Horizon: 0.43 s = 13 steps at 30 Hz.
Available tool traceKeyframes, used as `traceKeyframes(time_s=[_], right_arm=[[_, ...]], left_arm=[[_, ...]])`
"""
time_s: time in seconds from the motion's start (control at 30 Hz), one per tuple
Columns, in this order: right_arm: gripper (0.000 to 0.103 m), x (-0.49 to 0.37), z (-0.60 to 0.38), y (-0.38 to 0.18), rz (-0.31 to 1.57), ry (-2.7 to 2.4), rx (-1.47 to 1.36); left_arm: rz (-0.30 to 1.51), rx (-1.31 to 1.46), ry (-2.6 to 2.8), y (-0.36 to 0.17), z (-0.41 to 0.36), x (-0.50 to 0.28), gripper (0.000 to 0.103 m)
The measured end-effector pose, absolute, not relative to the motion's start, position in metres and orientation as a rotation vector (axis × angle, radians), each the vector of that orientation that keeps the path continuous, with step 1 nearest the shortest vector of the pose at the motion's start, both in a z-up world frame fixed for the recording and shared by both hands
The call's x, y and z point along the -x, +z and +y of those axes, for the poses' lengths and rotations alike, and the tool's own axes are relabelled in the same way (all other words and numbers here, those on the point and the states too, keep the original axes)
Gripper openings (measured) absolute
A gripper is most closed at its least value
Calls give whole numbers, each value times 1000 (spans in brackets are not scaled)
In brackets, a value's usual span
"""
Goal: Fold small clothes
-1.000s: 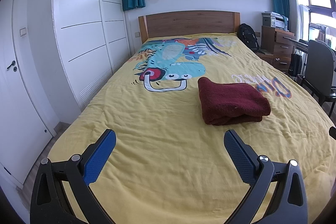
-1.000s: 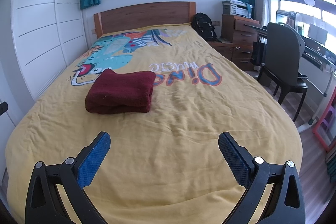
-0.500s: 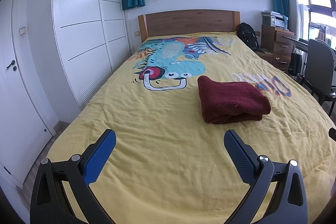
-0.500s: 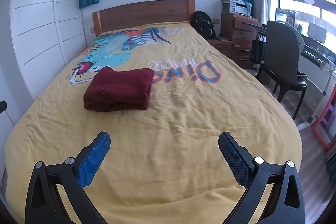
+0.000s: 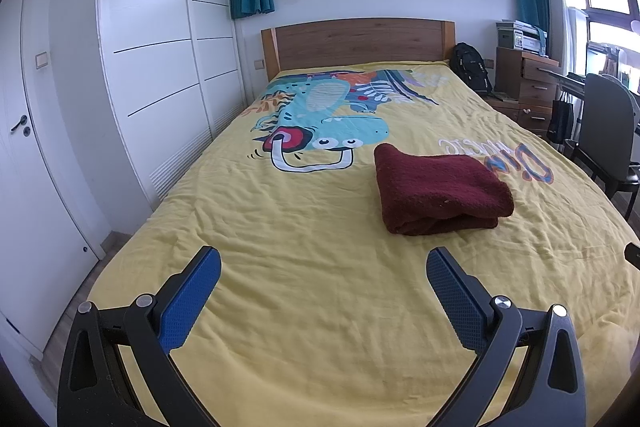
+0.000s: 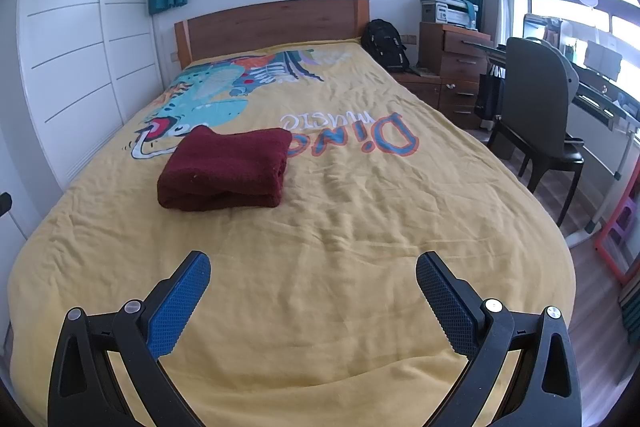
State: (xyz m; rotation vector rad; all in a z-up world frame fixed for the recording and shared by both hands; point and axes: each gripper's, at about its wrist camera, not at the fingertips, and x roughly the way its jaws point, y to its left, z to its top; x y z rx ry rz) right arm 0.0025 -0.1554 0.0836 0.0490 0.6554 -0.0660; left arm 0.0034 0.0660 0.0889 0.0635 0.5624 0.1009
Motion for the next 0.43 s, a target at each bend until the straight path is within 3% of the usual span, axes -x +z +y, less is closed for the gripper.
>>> traceKeyframes(time_s=[0.43], right_arm=[[103, -3, -156, 84, 658, -67, -49]], left_arm=[[569, -60, 94, 89, 66, -4, 102]])
